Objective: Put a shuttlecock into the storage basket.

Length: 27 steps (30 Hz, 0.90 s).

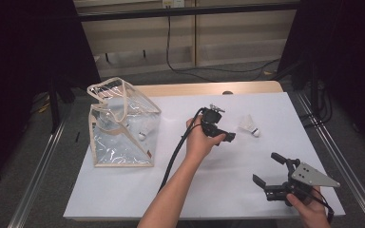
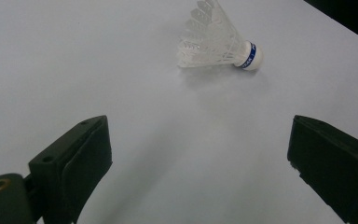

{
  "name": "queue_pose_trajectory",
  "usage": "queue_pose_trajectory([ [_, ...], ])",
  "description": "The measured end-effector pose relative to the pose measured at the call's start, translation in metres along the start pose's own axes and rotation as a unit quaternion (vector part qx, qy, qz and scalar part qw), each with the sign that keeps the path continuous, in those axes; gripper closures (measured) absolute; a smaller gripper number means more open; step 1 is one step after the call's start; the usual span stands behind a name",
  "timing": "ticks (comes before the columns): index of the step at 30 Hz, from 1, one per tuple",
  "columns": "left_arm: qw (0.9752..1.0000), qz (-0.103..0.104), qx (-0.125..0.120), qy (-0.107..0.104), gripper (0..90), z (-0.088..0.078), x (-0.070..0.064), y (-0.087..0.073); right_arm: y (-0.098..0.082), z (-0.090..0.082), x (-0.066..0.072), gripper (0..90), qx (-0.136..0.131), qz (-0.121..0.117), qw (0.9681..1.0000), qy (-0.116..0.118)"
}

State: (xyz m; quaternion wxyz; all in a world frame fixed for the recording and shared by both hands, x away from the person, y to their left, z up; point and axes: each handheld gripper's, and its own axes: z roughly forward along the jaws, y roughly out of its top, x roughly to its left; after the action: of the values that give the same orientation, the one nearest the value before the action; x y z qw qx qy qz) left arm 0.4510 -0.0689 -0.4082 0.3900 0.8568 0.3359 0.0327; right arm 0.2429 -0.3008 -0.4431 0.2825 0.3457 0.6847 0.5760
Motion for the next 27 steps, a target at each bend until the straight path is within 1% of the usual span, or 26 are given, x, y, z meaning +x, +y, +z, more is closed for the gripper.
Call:
queue_pose_trajectory([
  [5,0.9999,-0.008,-0.007,-0.006,6.2,0.006,-0.001,-0.001,0.0,0.0,0.0,0.7,0.0,0.001,1.0,0.0],
  [6,1.0,-0.005,-0.006,-0.004,6.2,0.007,-0.001,-0.001,0.0,0.0,0.0,0.7,0.0,0.002,1.0,0.0],
  [7,0.9999,-0.006,-0.009,-0.002,6.2,0.009,-0.002,-0.001,0.0,0.0,0.0,0.7,0.0,0.001,1.0,0.0],
  [9,1.0,-0.004,-0.008,-0.001,6.3,0.01,-0.002,-0.001,0.0,0.0,0.0,0.8,0.0,0.0,1.0,0.0],
  [10,0.9999,-0.006,-0.013,-0.002,6.6,0.012,-0.002,-0.001,0.0,0.0,0.0,0.7,0.0,0.0,1.0,0.0],
  [11,0.9999,-0.001,-0.012,0.0,6.8,0.013,-0.002,-0.001,0.0,0.0,0.0,0.7,0.0,-0.001,1.0,0.0],
  [13,0.9999,-0.002,-0.015,-0.001,6.9,0.015,-0.003,-0.001,0.0,0.0,0.0,0.7,-0.002,0.001,1.0,0.0],
  [14,0.9999,0.001,-0.014,0.0,7.1,0.016,-0.003,-0.001,0.0,0.0,0.0,0.7,-0.002,0.002,1.0,0.001],
  [18,0.9998,0.0,-0.02,0.0,7.2,0.02,-0.003,0.0,0.0,0.0,0.0,0.7,-0.001,0.001,1.0,0.001],
  [20,0.9997,0.003,-0.026,0.003,7.2,0.022,-0.004,0.001,0.0,0.0,0.0,0.7,-0.002,0.002,1.0,0.001],
  [23,0.9995,0.004,-0.031,0.002,9.2,0.024,-0.004,0.003,0.0,0.0,0.0,0.7,-0.001,0.004,1.0,0.001],
  [27,0.9995,0.007,-0.03,0.002,9.6,0.029,-0.004,0.004,0.0,0.0,-0.001,0.7,-0.002,0.004,1.0,0.001],
])
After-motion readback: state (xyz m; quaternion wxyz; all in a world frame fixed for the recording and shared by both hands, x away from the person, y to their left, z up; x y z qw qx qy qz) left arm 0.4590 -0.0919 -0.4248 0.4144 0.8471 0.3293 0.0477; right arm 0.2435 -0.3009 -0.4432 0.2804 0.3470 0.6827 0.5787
